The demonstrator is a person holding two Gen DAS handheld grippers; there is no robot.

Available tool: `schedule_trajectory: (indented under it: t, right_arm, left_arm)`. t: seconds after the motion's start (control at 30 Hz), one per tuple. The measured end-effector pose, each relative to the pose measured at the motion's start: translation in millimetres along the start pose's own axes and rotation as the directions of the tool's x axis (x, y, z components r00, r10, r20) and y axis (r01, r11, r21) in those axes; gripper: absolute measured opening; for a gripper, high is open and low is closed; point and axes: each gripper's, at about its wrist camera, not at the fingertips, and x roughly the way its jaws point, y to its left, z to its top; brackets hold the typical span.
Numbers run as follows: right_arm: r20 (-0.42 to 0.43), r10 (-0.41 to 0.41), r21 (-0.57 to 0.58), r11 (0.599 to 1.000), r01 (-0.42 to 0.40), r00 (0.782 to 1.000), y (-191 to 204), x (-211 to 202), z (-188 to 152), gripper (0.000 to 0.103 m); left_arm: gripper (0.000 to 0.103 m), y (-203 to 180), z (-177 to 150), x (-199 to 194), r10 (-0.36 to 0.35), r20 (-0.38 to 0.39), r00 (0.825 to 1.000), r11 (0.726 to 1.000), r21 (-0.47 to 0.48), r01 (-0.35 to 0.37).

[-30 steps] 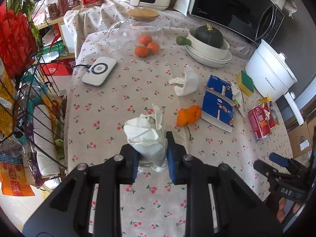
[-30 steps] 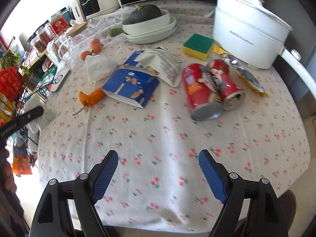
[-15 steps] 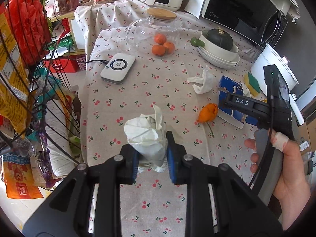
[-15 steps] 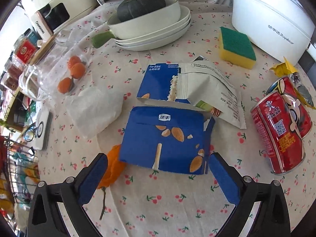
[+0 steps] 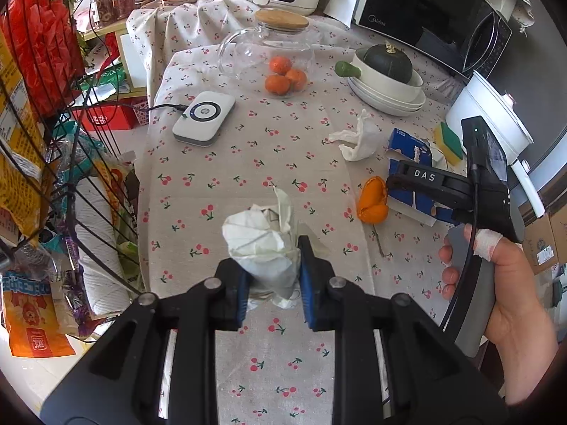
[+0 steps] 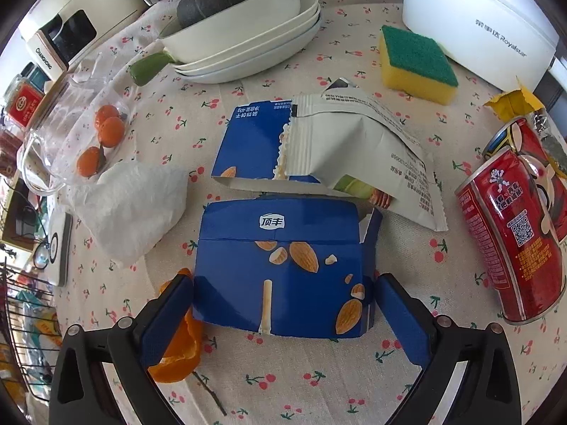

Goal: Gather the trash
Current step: 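Grasp the blue snack box with the right tool and lift it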

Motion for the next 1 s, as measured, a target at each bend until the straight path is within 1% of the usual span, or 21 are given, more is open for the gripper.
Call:
schedule_trajectory:
  t: [0.1,0.23,0.5,0.57,0.7,0.77,0.8,0.93,1.0]
  right_arm:
    - [-0.004,0.023,-0.012,1.0,-0.023,1.0,-11,-8,-5,0.099]
    - [-0.033,0.053,-0.02,0.998,-0.053,0.998,-24,-16,-13,0.092]
    - [-0.116,0.064,-0.086,0.994,-0.074,0.991,-45,-36,-46,0.091]
    - [-0.122,0.058,-0.104,0.992,-0.071,0.991,-50,-41,-53,0.09]
    - [-0.136,0.071,-0.087,0.993,-0.084,0.988,-64,-49,-59,0.091]
    - [-0.125,0.081,-0.072,0.993,-0.09,0.989,-68,-54,-61,0.096]
    - [-0.117,0.085,-0.072,0.993,-0.093,0.989,-68,-57,-61,0.097]
    - [-0.104,0.075,-0.088,0.993,-0.084,0.992,-50,-54,-58,0.101]
    - [-0.099,0.067,-0.101,0.992,-0.077,0.993,-38,-51,-58,0.101]
  left_arm:
    - [0.026,-2,-1,-1,-0.006,0.001,1.0,1.0,0.005,0.006]
    - [0.026,-5,-4,-2,-0.006,-0.001,1.0,1.0,0.012,0.006]
    - [0.026,-12,-11,-5,-0.014,-0.003,1.0,0.999,0.03,0.014]
    - [0.026,-15,-12,-5,-0.014,-0.003,1.0,0.999,0.04,0.014]
    - [0.026,-20,-14,-5,-0.016,-0.005,1.0,0.999,0.05,0.016]
    - [0.026,-20,-13,-5,-0.019,-0.006,1.0,0.999,0.042,0.019]
    - [0.026,-20,-13,-5,-0.019,-0.004,1.0,0.999,0.039,0.019]
    - [0.026,-17,-12,-4,-0.007,-0.003,1.0,1.0,0.027,0.007]
    - [0.026,-15,-12,-2,0.0,-0.006,1.0,1.0,0.023,0.0]
